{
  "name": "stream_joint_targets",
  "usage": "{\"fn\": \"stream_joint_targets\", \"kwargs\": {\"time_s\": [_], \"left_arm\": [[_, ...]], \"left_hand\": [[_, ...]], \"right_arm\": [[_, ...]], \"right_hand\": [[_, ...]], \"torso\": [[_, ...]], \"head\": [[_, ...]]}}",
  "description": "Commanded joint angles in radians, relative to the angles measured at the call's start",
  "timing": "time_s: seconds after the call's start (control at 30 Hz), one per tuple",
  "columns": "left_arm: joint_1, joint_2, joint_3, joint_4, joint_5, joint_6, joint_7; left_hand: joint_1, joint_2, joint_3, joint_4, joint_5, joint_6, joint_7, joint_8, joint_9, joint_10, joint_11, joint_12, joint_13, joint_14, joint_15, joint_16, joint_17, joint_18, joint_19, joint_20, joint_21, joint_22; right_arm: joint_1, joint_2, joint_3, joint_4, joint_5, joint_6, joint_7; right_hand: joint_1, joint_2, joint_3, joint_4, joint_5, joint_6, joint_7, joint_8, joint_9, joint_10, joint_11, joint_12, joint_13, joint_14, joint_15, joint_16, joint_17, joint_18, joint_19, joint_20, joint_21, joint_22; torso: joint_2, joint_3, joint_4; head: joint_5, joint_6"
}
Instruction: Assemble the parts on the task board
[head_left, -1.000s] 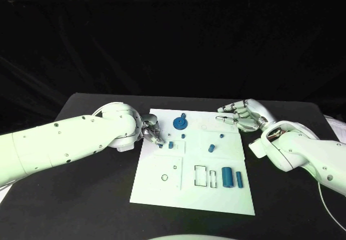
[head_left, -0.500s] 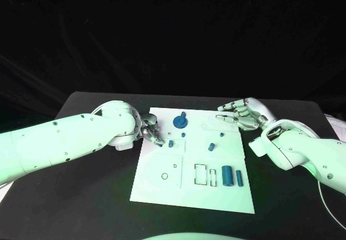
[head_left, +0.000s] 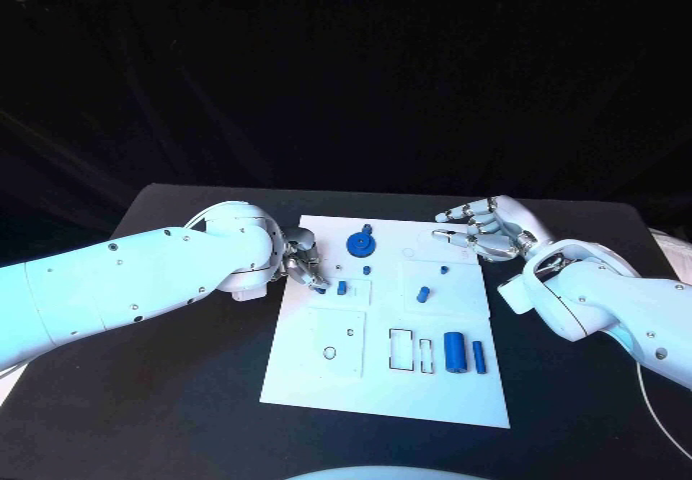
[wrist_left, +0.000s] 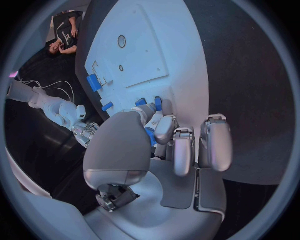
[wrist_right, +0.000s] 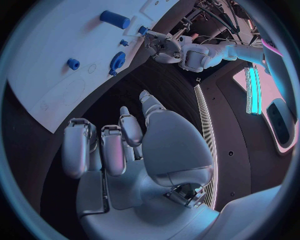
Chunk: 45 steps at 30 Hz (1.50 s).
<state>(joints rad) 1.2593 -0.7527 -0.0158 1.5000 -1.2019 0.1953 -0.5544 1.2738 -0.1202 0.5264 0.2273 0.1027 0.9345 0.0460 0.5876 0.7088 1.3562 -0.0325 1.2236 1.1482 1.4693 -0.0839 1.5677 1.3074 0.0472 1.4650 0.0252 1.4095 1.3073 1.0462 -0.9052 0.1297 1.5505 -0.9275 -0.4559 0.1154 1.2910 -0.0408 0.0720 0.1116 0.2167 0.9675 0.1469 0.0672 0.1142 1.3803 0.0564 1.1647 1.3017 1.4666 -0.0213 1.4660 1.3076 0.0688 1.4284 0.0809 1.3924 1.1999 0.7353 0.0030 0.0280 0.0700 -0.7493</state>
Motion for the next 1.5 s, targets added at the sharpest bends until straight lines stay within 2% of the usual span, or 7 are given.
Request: {"fn": "stream_joint_targets", "kwargs": {"time_s": [0.03, 0.3, 0.4, 0.57, 0.97, 1.13, 1.5], "left_arm": [[-0.003, 0.007, -0.002, -0.001, 0.019, 0.014, -0.010], [-0.003, 0.021, -0.007, -0.015, 0.036, 0.022, -0.049], [-0.003, 0.025, -0.009, -0.020, 0.038, 0.028, -0.055], [-0.003, 0.032, -0.011, -0.026, 0.040, 0.035, -0.061], [-0.003, 0.037, -0.012, -0.040, 0.040, 0.031, -0.065], [-0.003, 0.039, -0.012, -0.049, 0.040, 0.027, -0.066], [-0.003, 0.040, -0.012, -0.056, 0.033, 0.028, -0.066]], "left_hand": [[-0.023, -0.004, 0.058, -0.053, -0.004, 0.026, -0.016, 0.007, 0.004, 0.008, -0.004, 0.006, 0.003, 0.102, -0.003, 0.003, 0.263, 0.005, 0.007, 0.000, 0.000, 0.060], [-0.073, -0.013, 0.038, -0.023, -0.003, 0.031, -0.021, 0.013, 0.014, 0.008, -0.008, 0.003, 0.001, 0.102, -0.008, 0.003, 0.263, 0.006, 0.007, -0.004, -0.003, 0.059], [-0.081, -0.018, 0.033, -0.019, -0.004, 0.033, -0.023, 0.015, 0.016, 0.009, -0.010, 0.005, 0.003, 0.102, -0.009, 0.003, 0.263, 0.005, 0.008, -0.005, -0.001, 0.061], [-0.091, -0.026, 0.025, -0.016, -0.004, 0.037, -0.025, 0.017, 0.019, 0.010, -0.011, 0.005, 0.003, 0.102, -0.011, 0.003, 0.263, 0.005, 0.010, -0.007, 0.000, 0.063], [-0.127, -0.042, -0.012, 0.001, -0.005, 0.050, -0.029, 0.023, 0.026, 0.015, -0.015, 0.012, 0.010, 0.102, -0.014, 0.003, 0.263, 0.003, 0.013, -0.010, 0.003, 0.069], [-0.154, -0.047, -0.051, 0.022, -0.004, 0.056, -0.031, 0.026, 0.032, 0.017, -0.017, 0.013, 0.012, 0.102, -0.016, 0.003, 0.263, 0.003, 0.014, -0.012, 0.003, 0.072], [-0.173, -0.051, -0.166, 0.057, -0.001, 0.062, -0.031, 0.024, 0.041, 0.019, -0.017, 0.015, 0.014, 0.102, -0.017, 0.003, 0.263, 0.002, 0.016, -0.014, 0.003, 0.076]], "right_arm": [[-0.001, 0.000, 0.000, 0.002, 0.000, 0.013, 0.012], [-0.001, -0.003, 0.000, 0.005, -0.001, 0.005, 0.024], [-0.001, -0.003, 0.000, 0.005, 0.002, 0.005, 0.026], [-0.001, -0.005, 0.000, 0.008, 0.004, 0.004, 0.028], [-0.001, -0.005, 0.000, 0.011, 0.005, 0.004, 0.030], [-0.001, -0.006, 0.000, 0.013, 0.005, 0.006, 0.027], [-0.001, -0.008, 0.000, 0.012, 0.005, 0.006, 0.025]], "right_hand": [[0.002, 0.009, -0.008, 0.000, 0.006, 0.005, -0.002, 0.004, 0.001, -0.006, -0.001, -0.001, -0.001, 0.068, 0.000, -0.002, 0.111, 0.004, -0.007, 0.000, -0.005, 0.000], [0.004, 0.011, -0.008, -0.001, 0.007, 0.006, -0.003, 0.004, 0.001, -0.005, -0.001, 0.000, 0.000, 0.068, -0.001, -0.003, 0.110, 0.004, -0.007, 0.000, -0.005, 0.000], [0.004, 0.011, -0.008, -0.001, 0.007, 0.006, -0.003, 0.004, 0.001, -0.005, -0.001, 0.000, 0.000, 0.068, -0.001, -0.003, 0.110, 0.004, -0.007, 0.000, -0.005, 0.000], [0.004, 0.011, -0.008, -0.001, 0.007, 0.006, -0.003, 0.004, 0.001, -0.005, -0.001, 0.000, 0.000, 0.068, -0.001, -0.003, 0.110, 0.004, -0.007, 0.000, -0.005, 0.000], [0.006, 0.012, -0.007, -0.002, 0.008, 0.006, -0.003, 0.004, 0.001, -0.005, -0.001, -0.001, 0.000, 0.068, -0.001, -0.004, 0.109, 0.004, -0.007, 0.000, -0.005, 0.000], [0.012, 0.015, -0.007, -0.004, 0.030, 0.006, -0.002, 0.003, 0.001, -0.006, -0.002, -0.002, -0.002, 0.069, -0.001, -0.004, 0.109, 0.004, -0.007, -0.001, -0.006, -0.001], [0.011, 0.014, -0.009, -0.004, 0.032, 0.005, -0.002, 0.003, 0.001, -0.007, -0.001, -0.004, -0.004, 0.068, -0.001, -0.005, 0.108, 0.004, -0.007, -0.001, -0.007, -0.002]], "torso": [[0.001, 0.0000, -0.0010], [0.000, 0.0008, -0.0008], [0.000, -0.0002, -0.0010], [0.000, 0.0015, -0.0002], [0.000, 0.0005, -0.0007], [0.001, 0.0001, -0.0007], [-0.001, 0.0001, 0.0009]], "head": [[0.000, -0.001], [-0.001, -0.001], [-0.003, -0.003], [-0.002, -0.004], [-0.003, -0.006], [-0.005, -0.006], [-0.006, -0.007]]}}
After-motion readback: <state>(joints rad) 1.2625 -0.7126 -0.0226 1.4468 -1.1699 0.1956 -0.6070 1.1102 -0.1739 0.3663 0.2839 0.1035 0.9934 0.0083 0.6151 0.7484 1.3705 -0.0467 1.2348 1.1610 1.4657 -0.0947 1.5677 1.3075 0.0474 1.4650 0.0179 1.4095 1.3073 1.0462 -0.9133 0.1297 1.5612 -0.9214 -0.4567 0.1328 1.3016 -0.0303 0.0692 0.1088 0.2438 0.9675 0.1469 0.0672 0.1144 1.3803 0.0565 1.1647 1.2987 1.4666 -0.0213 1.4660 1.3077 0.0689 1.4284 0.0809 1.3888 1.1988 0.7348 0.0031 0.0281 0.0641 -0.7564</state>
